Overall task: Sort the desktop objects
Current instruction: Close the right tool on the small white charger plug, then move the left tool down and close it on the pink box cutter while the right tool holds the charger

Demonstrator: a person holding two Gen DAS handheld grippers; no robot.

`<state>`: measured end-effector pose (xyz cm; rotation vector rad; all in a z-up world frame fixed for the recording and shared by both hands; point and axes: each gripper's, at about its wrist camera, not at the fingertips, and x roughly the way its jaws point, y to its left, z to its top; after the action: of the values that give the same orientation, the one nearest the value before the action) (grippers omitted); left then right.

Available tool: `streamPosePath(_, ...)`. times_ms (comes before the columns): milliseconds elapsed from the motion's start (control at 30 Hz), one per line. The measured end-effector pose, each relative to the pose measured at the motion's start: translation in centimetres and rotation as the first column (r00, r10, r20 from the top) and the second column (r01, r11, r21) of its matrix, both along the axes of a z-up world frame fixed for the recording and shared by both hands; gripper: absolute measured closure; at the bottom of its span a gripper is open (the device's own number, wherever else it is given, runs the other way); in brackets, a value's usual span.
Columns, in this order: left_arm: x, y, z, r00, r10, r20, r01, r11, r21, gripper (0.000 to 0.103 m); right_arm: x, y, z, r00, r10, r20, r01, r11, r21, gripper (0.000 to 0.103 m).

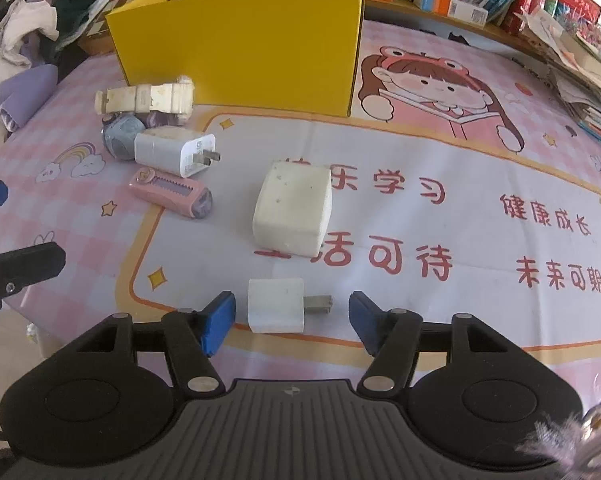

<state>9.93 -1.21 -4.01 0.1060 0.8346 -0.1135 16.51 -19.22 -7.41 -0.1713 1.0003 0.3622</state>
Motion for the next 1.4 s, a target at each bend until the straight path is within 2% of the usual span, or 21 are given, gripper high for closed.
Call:
streamPosePath(100, -0.1, 0.1, 0.0, 1.000, 0.007, 0.000, -0.007, 1.000, 0.002, 0.008, 0.1, 0.2, -0.1, 1.000, 0.006, -0.002, -0.006, 1.000, -0.004, 0.044)
streamPosePath(167, -0.2, 0.2, 0.0, 1.000, 0.008, -0.001, -0.008, 1.000, 0.004, 0.008, 0.2, 0.3, -0.3, 1.000, 0.006, -0.011, -0.006, 1.000, -0.005, 0.053)
streamPosePath(267, -0.2, 0.3, 0.0, 1.000, 0.012, -0.003, -0.012, 1.000, 0.004, 0.008, 0.4, 0.4, -0.5, 1.000, 0.005, -0.010, -0.006, 1.000, -0.012, 0.062)
streamPosePath(533, 0.2, 0.2, -0.2, 1.000, 0.010, -0.002, -0.010, 1.000, -0.018, 0.008, 0.0, 0.1, 0.4, 0.999, 0.031, 0.017, -0.031, 1.000, 0.000, 0.062)
streamPosePath(967, 2.1, -1.6, -1.3, 0.999, -0.042, 0.002, 0.042, 0.999, -0.007, 0.026, -0.1, -0.3, 1.8, 0.995, 0.077, 0.068, -0.077, 0.997, 0.001, 0.062)
streamPosePath(1400, 6.0, -2.6, -2.3, 1.000, -0.024, -0.002, 0.024, 0.999, -0.032, 0.026, 1.2, -1.0, 2.3, 0.992, 0.102, 0.081, -0.101, 0.995, -0.011, 0.062)
